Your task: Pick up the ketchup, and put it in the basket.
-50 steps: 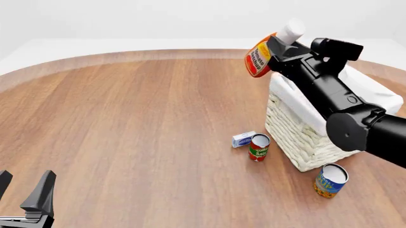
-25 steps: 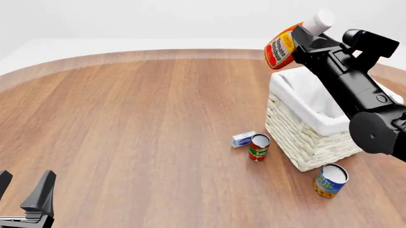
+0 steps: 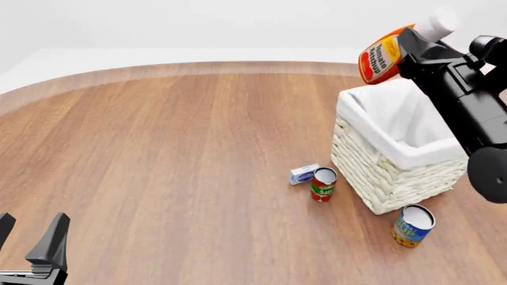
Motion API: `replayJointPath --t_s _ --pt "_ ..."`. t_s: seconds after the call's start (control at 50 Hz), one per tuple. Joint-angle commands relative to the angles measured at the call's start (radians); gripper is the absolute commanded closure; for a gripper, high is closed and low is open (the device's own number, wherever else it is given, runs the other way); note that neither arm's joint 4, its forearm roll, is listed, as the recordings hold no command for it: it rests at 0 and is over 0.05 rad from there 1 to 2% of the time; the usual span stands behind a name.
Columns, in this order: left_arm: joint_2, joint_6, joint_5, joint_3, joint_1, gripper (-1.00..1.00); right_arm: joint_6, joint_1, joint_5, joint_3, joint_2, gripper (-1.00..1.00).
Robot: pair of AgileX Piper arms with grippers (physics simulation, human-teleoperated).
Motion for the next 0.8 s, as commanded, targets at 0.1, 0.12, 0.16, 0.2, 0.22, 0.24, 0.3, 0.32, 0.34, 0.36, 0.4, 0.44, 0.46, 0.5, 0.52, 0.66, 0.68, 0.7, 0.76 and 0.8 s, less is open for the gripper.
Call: replayJointPath --t_s 0.1,0.12,0.16,0.2,0.22,0.24,0.3,0.32,0.34,0.36,0.4,0.44,0.46,0.5,0.52,0.66,0.68,0.7,0.76,0.8 --pt "0.0 0.0 0.0 0.0 0.0 -1.0 0.001 -0.056 0.023 0.032 -0.053 1.0" --pt "0.0 0.0 0.0 0.0 0.0 -1.0 -0.002 -0.058 0.026 0.034 -0.057 1.0" --pt "0.0 0.0 0.0 0.0 0.0 -1.0 -0.011 -0.062 0.033 0.039 -0.065 1.0" --pt "0.0 0.0 0.0 0.0 0.0 -1.0 -0.016 -0.068 0.039 0.046 -0.073 1.0" --pt "0.0 0.0 0.0 0.0 0.0 -1.0 -0.018 -0.071 0.041 0.051 -0.076 1.0" --pt "0.0 0.0 0.0 0.0 0.0 -1.0 -0.02 -0.076 0.043 0.054 -0.079 1.0" --pt "0.0 0.0 0.0 0.0 0.0 -1.0 -0.026 -0.09 0.052 0.067 -0.095 1.0" --pt "0.0 0.0 0.0 0.0 0.0 -1.0 -0.027 -0.094 0.054 0.072 -0.1 1.0" --pt "0.0 0.0 0.0 0.0 0.0 -1.0 -0.029 -0.096 0.056 0.074 -0.103 1.0" --pt "0.0 0.0 0.0 0.0 0.0 -1.0 -0.031 -0.101 0.059 0.078 -0.106 1.0" --pt "0.0 0.0 0.0 0.0 0.0 -1.0 -0.034 -0.107 0.062 0.082 -0.112 1.0" --pt "0.0 0.0 0.0 0.0 0.0 -1.0 -0.036 -0.109 0.065 0.088 -0.118 1.0" --pt "0.0 0.0 0.0 0.0 0.0 -1.0 -0.038 -0.112 0.068 0.093 -0.122 1.0" --pt "0.0 0.0 0.0 0.0 0.0 -1.0 -0.042 -0.115 0.069 0.099 -0.124 1.0" --pt "0.0 0.0 0.0 0.0 0.0 -1.0 -0.045 -0.116 0.068 0.105 -0.125 1.0" --pt "0.0 0.0 0.0 0.0 0.0 -1.0 -0.057 -0.146 0.058 0.151 -0.137 1.0" --pt "0.0 0.0 0.0 0.0 0.0 -1.0 -0.056 -0.151 0.057 0.158 -0.142 1.0" --pt "0.0 0.0 0.0 0.0 0.0 -1.0 -0.057 -0.158 0.055 0.167 -0.148 1.0" --pt "0.0 0.0 0.0 0.0 0.0 -1.0 -0.063 -0.175 0.039 0.192 -0.14 1.0" --pt "0.0 0.0 0.0 0.0 0.0 -1.0 -0.062 -0.18 0.034 0.196 -0.135 1.0"
